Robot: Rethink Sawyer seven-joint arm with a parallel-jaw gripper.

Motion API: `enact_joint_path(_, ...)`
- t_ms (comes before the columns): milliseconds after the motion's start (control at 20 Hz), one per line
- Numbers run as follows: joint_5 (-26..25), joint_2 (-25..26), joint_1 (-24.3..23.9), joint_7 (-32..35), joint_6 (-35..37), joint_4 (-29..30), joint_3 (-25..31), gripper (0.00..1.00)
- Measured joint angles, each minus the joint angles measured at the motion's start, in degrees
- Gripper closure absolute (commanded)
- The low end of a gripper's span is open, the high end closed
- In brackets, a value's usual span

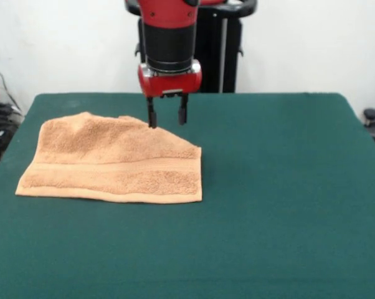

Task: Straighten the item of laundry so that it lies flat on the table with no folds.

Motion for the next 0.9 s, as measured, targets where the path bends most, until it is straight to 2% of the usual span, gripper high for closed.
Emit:
enact_joint_path(250, 0.1, 1.4, 2.9, 0.5, -8.5, 0.0, -3.4, 0.00)
enact_joint_path(300, 0.2, 2.4, 5.2, 1.0, -13.4, 0.0, -5.7, 0.00)
enact_joint_path(500, 1.2, 4.5, 10.0, 2.2, -21.3, 0.0, -9.9, 0.00)
enact_joint_path(550, 2.0, 5.8, 12.5, 2.7, -24.7, 0.0, -12.0, 0.00)
enact_joint_path(750, 3.4, 8.6, 15.3, 2.8, -28.7, -0.1, -14.1, 0.00)
enact_joint_path(900, 4.6, 11.1, 15.5, 2.8, -30.0, -0.2, -14.8, 0.00)
